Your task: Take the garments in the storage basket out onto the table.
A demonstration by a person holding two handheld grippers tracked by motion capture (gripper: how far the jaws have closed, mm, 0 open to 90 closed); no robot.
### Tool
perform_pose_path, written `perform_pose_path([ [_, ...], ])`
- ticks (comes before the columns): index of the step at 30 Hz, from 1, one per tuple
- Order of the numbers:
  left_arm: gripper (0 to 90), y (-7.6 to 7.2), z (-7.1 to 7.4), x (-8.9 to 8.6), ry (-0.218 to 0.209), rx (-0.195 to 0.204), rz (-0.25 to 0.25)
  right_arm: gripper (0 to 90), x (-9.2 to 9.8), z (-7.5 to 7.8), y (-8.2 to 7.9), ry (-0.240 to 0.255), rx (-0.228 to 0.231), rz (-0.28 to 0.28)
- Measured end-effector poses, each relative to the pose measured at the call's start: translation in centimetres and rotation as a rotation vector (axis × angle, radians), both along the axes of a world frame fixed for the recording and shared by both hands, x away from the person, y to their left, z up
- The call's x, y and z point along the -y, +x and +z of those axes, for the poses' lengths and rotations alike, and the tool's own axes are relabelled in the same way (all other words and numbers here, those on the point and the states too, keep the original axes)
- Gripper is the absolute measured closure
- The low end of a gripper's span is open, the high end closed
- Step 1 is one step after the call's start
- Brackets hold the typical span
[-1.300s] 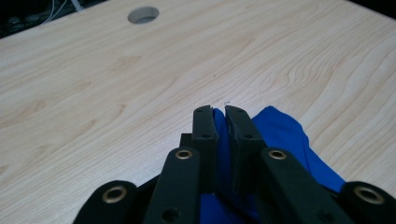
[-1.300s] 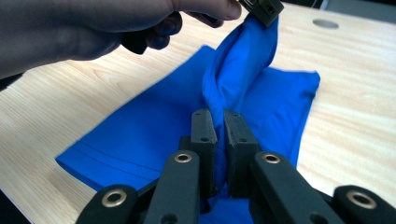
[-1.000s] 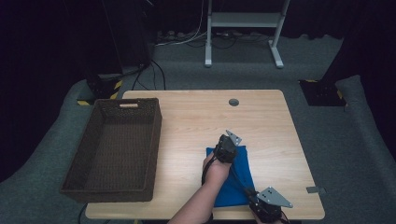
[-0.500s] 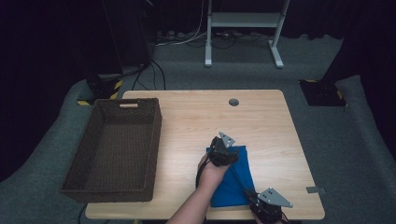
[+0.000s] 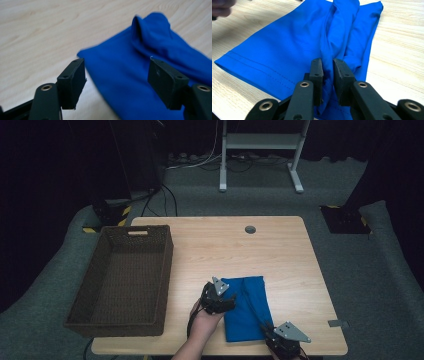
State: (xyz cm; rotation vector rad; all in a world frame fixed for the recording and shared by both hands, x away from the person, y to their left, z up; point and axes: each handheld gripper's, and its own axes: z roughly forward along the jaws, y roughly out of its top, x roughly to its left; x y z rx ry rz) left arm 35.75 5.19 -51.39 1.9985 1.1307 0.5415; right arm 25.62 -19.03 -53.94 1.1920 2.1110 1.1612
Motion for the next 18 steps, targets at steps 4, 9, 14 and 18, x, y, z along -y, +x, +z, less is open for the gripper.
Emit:
perform_pose_path([
  [4,30.2,-1.0,-1.0,-0.4,0.019,-0.003,-0.017,76.1,-0.1,0.0,0.0,-0.001,-0.003,-0.003],
  [9,30.7,-1.6,-2.0,0.2,0.08,0.012,-0.043,73.5,0.0,-0.1,0.0,-0.005,-0.009,-0.016],
  [14,32.2,-2.0,-2.4,0.8,0.124,0.051,-0.059,69.9,0.4,-0.2,0.1,-0.013,-0.018,-0.046],
  [18,32.8,-2.2,-2.5,0.7,0.132,0.065,-0.067,67.4,0.9,-0.1,0.2,-0.021,-0.019,-0.069],
])
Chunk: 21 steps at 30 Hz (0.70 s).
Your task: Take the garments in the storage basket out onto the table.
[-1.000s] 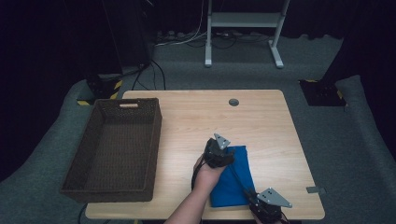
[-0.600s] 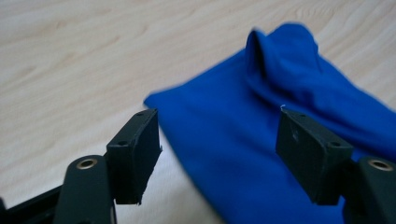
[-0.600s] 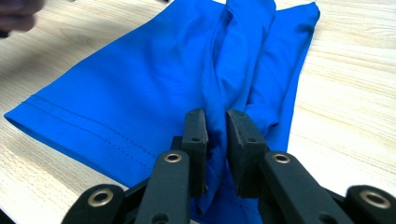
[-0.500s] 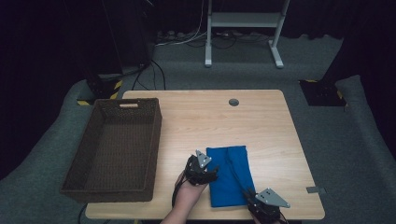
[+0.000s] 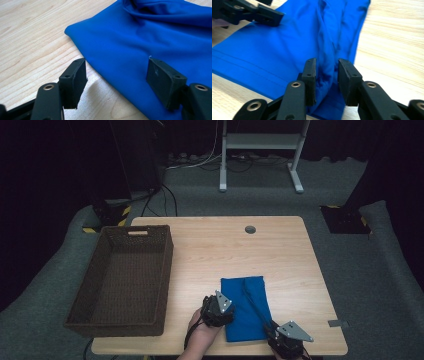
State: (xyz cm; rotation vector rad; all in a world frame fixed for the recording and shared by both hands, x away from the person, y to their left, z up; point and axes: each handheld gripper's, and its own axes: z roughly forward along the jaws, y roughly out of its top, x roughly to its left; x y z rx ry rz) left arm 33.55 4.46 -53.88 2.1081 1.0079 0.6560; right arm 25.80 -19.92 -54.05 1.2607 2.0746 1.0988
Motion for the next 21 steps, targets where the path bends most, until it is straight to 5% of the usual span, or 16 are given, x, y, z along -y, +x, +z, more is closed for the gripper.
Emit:
perform_pose_path([
  [9,33.6,-0.2,-0.1,-0.7,-0.047,-0.038,-0.027,65.4,0.8,1.2,0.1,-0.015,0.023,-0.042],
  [21,36.2,0.1,-0.1,-1.2,-0.094,-0.079,-0.022,62.7,0.2,3.3,0.3,-0.075,0.048,-0.024],
])
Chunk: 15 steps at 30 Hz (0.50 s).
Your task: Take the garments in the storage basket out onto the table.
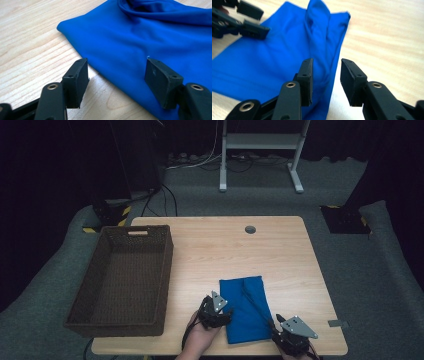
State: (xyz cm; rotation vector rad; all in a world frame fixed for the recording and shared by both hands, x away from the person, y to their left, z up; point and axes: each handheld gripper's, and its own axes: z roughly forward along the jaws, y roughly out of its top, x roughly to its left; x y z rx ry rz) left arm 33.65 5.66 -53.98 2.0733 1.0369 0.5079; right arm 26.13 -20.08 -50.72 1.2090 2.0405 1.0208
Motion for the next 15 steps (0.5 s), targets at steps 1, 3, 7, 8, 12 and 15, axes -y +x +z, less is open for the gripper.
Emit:
perform_pose_path([
  [1,36.3,0.1,0.0,-0.1,-0.004,-0.005,0.002,62.6,-0.1,0.4,0.1,0.0,0.004,0.0],
  [3,36.5,0.1,0.0,-0.1,-0.009,-0.011,0.007,62.6,-0.3,1.1,0.4,-0.008,0.015,0.006],
  [7,36.8,0.0,0.0,-0.1,0.002,-0.002,0.001,62.7,-1.2,2.0,1.3,-0.041,0.019,0.032],
  [8,36.9,0.1,0.0,-0.1,-0.001,-0.004,0.001,62.7,-1.5,2.0,1.6,-0.051,0.015,0.04],
  [12,37.2,0.2,0.0,-0.2,-0.009,-0.014,-0.001,64.4,-2.7,1.3,3.2,-0.093,-0.02,0.074],
  [15,37.6,0.1,0.0,-0.2,-0.007,-0.011,-0.003,66.0,-3.6,0.4,4.3,-0.12,-0.053,0.094],
])
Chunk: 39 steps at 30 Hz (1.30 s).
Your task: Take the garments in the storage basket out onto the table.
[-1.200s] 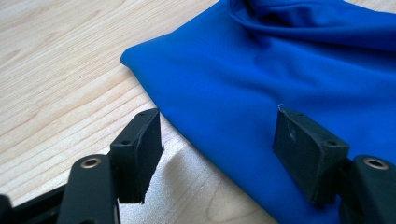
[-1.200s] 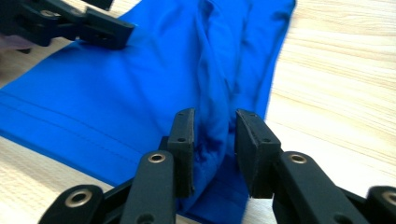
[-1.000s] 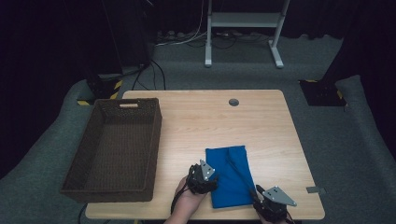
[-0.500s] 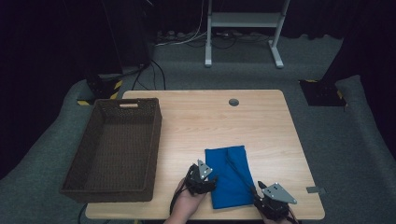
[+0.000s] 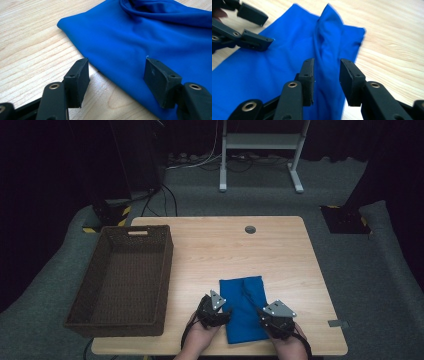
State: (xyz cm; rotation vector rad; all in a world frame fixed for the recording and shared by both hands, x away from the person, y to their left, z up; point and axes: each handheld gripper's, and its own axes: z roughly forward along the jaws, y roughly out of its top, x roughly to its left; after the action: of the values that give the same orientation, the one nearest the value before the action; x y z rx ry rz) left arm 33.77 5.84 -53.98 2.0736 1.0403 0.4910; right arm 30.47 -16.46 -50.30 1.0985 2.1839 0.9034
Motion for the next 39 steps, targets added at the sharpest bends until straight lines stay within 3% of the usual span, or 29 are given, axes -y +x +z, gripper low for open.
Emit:
perform_pose_path([
  [6,39.1,-0.1,0.0,0.1,0.004,0.01,-0.002,68.2,-1.1,-1.5,1.8,-0.085,-0.028,0.012],
  [9,39.6,-0.2,0.0,0.1,0.013,0.015,-0.008,76.1,-0.8,-2.0,2.4,-0.088,-0.037,-0.005],
  [12,39.7,-0.2,0.0,0.1,0.009,0.013,-0.007,80.5,0.0,-2.2,2.6,-0.071,-0.042,-0.024],
  [22,39.7,-0.2,0.0,0.1,0.006,0.01,-0.003,77.0,2.8,-2.6,3.0,0.002,-0.055,-0.101],
  [25,39.7,-0.2,0.0,0.0,0.006,0.011,0.0,75.4,3.0,-2.7,3.0,0.011,-0.054,-0.101],
  [30,39.7,-0.3,0.0,-0.6,0.041,0.045,0.01,69.8,3.1,-2.8,3.0,0.034,-0.06,-0.094],
  [39,39.4,0.2,0.0,-2.6,0.037,0.038,0.067,61.6,2.9,-2.6,2.5,0.071,-0.046,-0.075],
])
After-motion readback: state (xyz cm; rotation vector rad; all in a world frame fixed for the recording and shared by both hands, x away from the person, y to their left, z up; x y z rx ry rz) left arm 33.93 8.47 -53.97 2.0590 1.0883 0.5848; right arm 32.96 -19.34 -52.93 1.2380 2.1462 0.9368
